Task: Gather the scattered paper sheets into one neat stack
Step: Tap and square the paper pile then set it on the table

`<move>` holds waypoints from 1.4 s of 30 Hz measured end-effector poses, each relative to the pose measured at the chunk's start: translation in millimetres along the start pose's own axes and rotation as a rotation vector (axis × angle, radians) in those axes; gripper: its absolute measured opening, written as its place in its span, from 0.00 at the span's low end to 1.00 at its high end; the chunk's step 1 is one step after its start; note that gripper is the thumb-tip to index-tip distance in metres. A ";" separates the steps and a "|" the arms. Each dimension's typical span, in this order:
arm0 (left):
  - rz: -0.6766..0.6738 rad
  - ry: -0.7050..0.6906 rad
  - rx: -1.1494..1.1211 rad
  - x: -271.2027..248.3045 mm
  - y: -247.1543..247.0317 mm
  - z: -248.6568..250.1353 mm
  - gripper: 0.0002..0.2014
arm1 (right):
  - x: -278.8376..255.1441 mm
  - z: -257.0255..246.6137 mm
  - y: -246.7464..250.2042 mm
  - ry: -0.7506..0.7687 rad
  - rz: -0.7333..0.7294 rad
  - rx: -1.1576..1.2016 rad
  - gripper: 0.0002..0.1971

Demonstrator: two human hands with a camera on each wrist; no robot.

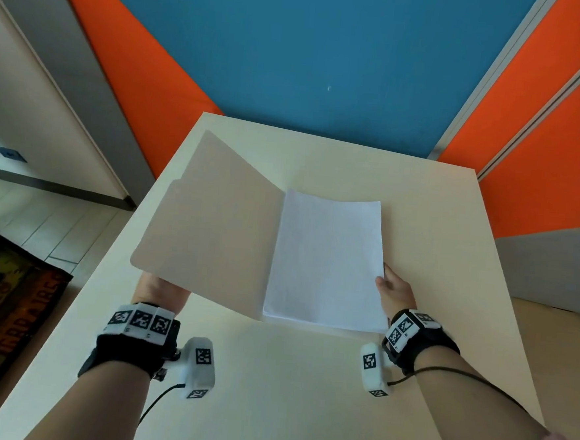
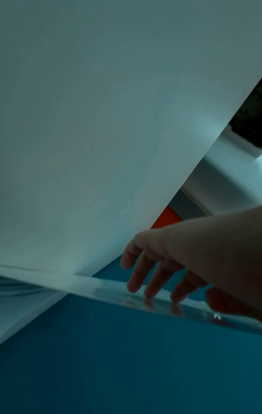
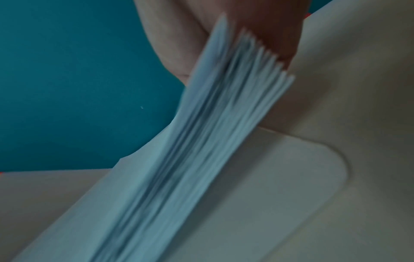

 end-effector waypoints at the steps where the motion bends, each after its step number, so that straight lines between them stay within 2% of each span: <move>1: -0.102 -0.029 -0.138 -8.0 -16.4 17.1 0.10 | 0.4 0.5 0.6 0.000 -0.003 0.001 0.20; 2: -0.083 -0.045 -0.096 -5.5 -25.6 15.0 0.09 | 0.2 0.0 1.2 -0.008 -0.006 0.000 0.20; 3: -0.164 0.061 -0.234 -1.2 -41.1 -3.5 0.15 | 1.3 1.6 1.4 -0.008 -0.011 0.007 0.20; 4: -0.227 0.174 -0.294 -6.8 -54.2 5.3 0.24 | 1.7 2.3 1.6 -0.012 -0.018 0.009 0.21; 5: -0.169 0.211 -0.173 -4.2 -68.5 0.4 0.26 | 3.1 4.3 1.4 -0.006 -0.025 0.020 0.21; 6: -0.176 0.187 0.040 -8.5 -81.6 6.0 0.22 | 3.1 4.3 1.3 -0.008 -0.033 0.028 0.22; 7: -0.217 0.233 0.223 -16.7 -95.3 10.6 0.17 | 3.2 4.6 1.7 -0.006 -0.039 0.033 0.22; 8: -0.227 0.230 0.339 -21.8 -109.2 13.4 0.16 | 2.0 2.7 2.7 -0.004 -0.036 0.019 0.22; 10: -0.316 0.192 0.408 -17.4 -128.1 3.9 0.15 | 0.8 -0.5 5.2 0.006 -0.025 -0.013 0.21; 13: -0.341 0.126 0.691 -4.3 -139.9 -16.1 0.20 | 1.8 -0.2 7.8 -0.049 -0.050 -0.098 0.20; 16: -0.251 0.070 0.908 -3.7 -148.8 -29.9 0.21 | 6.8 2.6 8.7 -0.138 -0.087 -0.037 0.10; 20: -0.146 0.075 1.088 -4.4 -152.7 -35.6 0.21 | 2.6 -4.8 12.4 -0.170 -0.196 0.084 0.10; 23: -0.110 0.111 1.081 -3.0 -155.2 -33.3 0.20 | 6.1 -14.1 16.7 -0.253 -0.240 0.136 0.13; 25: -0.089 0.142 1.052 -1.2 -157.0 -33.6 0.19 | 11.8 -17.9 15.4 -0.297 -0.150 0.069 0.16; 27: -0.064 0.161 1.040 -1.2 -158.2 -33.1 0.19 | 9.1 -19.6 9.8 -0.328 -0.022 -0.012 0.22; 29: -0.043 0.180 1.036 -2.0 -157.9 -32.0 0.20 | -1.9 -18.9 -1.9 -0.315 0.001 -0.095 0.26; 34: -0.019 0.271 1.024 -1.4 -157.5 -31.4 0.39 | -3.0 -10.9 -14.2 -0.299 -0.024 -0.166 0.24; 37: -0.034 0.356 0.947 5.4 -153.2 -31.3 0.34 | 3.9 -11.7 -14.1 -0.328 -0.013 -0.120 0.23; 42: -0.103 0.480 0.588 16.8 -140.0 -39.5 0.21 | 0.1 -8.1 -16.0 -0.326 -0.028 -0.096 0.20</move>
Point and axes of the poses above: each hand's wrist, its own x-axis towards the middle knuckle, its own y-axis out of the back of the hand, z = x × y, the point moved 3 cm from there along x, towards the middle knuckle, and after that the axes turned 6 degrees about y, right-handed, at the moved point
